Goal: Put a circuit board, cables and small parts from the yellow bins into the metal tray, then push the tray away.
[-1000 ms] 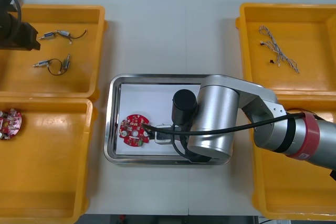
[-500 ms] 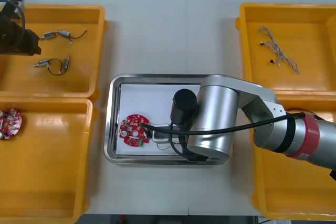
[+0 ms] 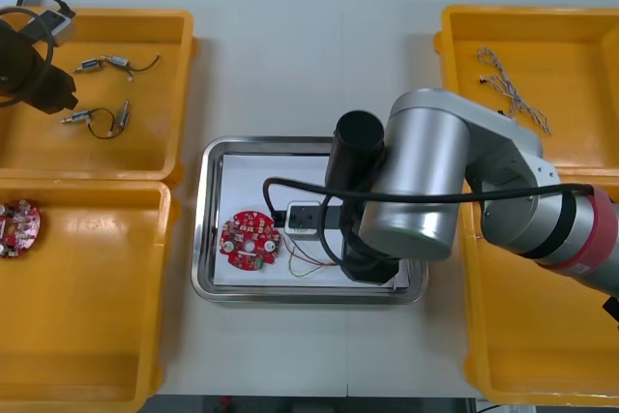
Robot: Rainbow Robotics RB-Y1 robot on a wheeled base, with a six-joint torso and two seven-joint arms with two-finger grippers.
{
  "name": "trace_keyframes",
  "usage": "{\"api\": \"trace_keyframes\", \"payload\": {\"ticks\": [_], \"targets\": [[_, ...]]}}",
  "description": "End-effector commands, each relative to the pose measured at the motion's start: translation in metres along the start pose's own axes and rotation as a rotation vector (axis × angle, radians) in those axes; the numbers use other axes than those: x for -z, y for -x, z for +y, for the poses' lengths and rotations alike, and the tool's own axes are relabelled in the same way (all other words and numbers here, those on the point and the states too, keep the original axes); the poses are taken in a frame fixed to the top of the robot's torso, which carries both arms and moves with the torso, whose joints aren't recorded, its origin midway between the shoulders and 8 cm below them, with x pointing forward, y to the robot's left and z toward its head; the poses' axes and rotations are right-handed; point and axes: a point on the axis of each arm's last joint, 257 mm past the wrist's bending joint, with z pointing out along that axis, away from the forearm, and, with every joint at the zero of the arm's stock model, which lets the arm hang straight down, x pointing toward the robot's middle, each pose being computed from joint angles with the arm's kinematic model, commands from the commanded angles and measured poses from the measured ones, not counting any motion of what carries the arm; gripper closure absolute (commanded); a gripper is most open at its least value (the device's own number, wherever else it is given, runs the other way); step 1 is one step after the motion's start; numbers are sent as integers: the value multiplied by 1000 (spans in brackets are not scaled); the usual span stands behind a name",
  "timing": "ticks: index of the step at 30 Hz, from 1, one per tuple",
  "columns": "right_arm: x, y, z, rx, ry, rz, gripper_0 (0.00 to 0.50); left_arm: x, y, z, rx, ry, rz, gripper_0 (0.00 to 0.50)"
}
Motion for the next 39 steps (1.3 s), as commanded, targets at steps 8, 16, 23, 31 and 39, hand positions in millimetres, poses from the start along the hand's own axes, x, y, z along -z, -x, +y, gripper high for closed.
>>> {"api": "trace_keyframes", "payload": {"ticks": [8,16,23,31,39], "targets": [[69,-1,-41,-285,-50,-77,0,0,32,-24,-252,-13,-38,0],[90,-10,-50,-526,-27,-155,0,-10,31,-41,-304,-26,-26,0],[99,-45,-56,-721,-25,-170,0,-16,27,-42,-323,-23,-30,0],[114,-90,-75,-922,-18,-205,0,-17,19,-29,-298,-6,-30,0],[125,-148,-97,-1079,-103,-183,0,-20,8,-20,-279,12,-23,0]]}}
